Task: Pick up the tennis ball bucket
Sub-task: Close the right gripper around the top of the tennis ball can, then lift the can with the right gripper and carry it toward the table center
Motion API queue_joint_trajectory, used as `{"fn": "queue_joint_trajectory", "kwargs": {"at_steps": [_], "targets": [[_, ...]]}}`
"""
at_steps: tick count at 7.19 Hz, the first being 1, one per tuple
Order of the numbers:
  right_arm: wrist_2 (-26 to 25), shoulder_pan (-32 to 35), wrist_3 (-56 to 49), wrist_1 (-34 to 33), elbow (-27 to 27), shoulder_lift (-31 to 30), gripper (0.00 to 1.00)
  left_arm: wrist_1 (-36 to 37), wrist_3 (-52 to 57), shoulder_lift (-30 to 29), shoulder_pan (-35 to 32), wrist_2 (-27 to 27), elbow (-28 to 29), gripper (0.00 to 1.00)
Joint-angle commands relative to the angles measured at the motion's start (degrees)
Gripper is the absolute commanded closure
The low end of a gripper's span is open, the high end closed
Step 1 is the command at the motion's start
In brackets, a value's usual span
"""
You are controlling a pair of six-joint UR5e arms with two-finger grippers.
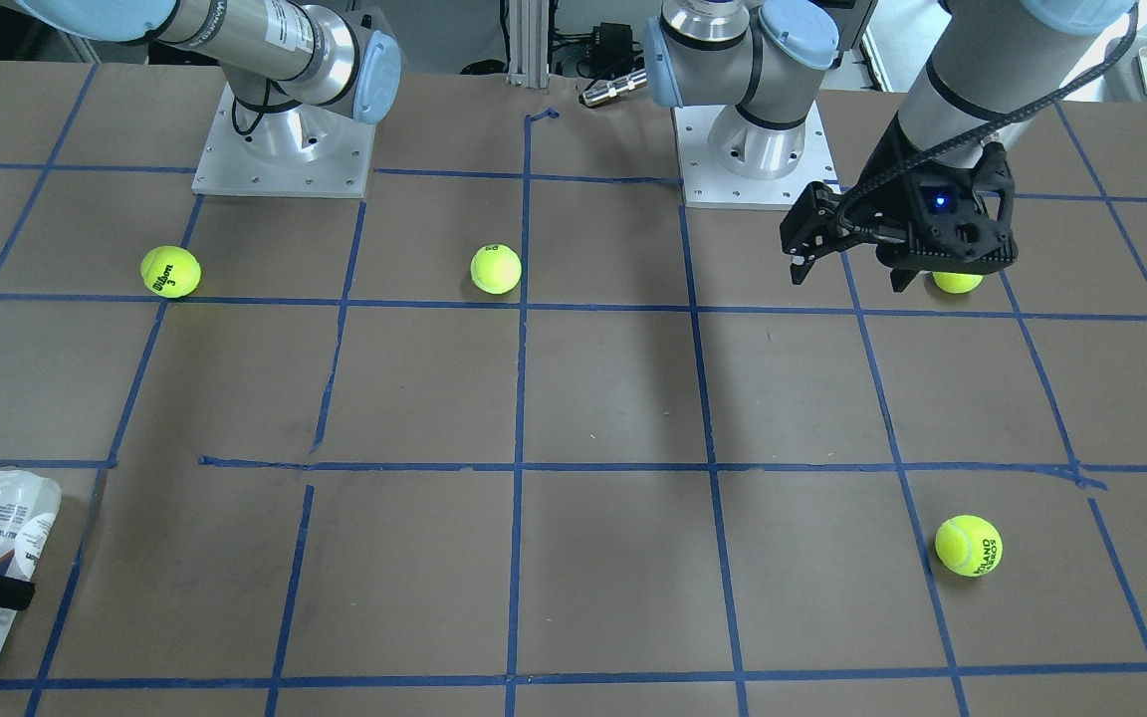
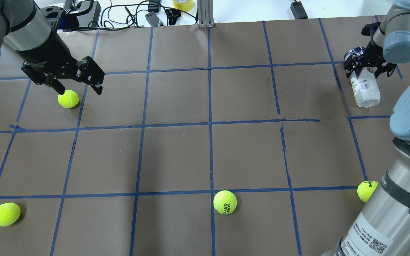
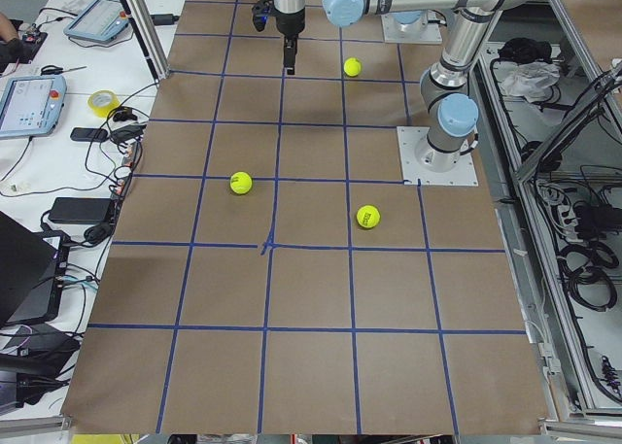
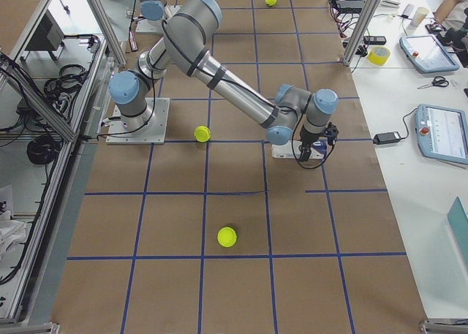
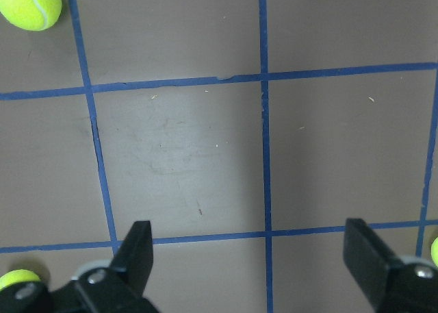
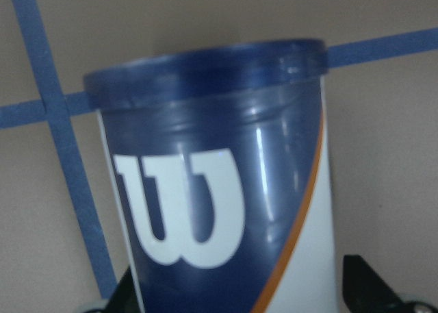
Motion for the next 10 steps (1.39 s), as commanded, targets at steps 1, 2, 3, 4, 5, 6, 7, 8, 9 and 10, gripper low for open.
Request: {"fn": "queue_joint_trajectory", "kwargs": {"at_steps": [1,2,3,4,5,6,7,8,9,10], "targets": [[0.43,-0.03,-0.51,0.7,0.69,-0.09,0.01,-0.31,-0.05,1.26,-0.42,0.11,0.46,0.0],[0.43,-0.03,-0.77,0.88,0.69,-0.17,0.05,-0.31,-0.05,1.96,-0.42,-0.41,0.03,0.0],[0.43,-0.03,-1.04,0.88,0.69,-0.09,0.1,-0.31,-0.05,1.79,-0.42,-0.51,-0.06,0.0],[0.43,-0.03,-1.3,0.88,0.69,-0.26,0.16,-0.4,-0.05,2.14,-0.42,-0.33,-0.06,0.0],[0.43,-0.03,-1.39,0.97,0.69,-0.26,0.27,-0.48,-0.05,2.67,-0.51,-0.51,-0.06,0.0],[0.43,-0.03,-2.17,1.14,0.69,-0.7,0.27,-1.62,-0.05,3.19,-0.6,-0.42,-0.15,0.0],[0.52,-0.03,-2.96,1.93,0.61,-1.05,0.3,-1.54,-0.05,3.2,-0.6,-0.51,-0.15,0.0],[0.61,0.14,-3.23,3.24,0.95,-1.14,0.3,-1.63,-0.14,3.37,-0.6,-0.51,-0.06,0.0],[0.61,0.4,-4.02,3.34,1.13,-2.27,0.29,-1.8,-0.14,3.55,-0.6,-0.42,-0.15,0.0],[0.78,1.62,-4.29,3.6,1.13,-4.28,0.29,-1.8,-0.05,3.64,-0.6,-0.42,-0.15,0.0]]}}
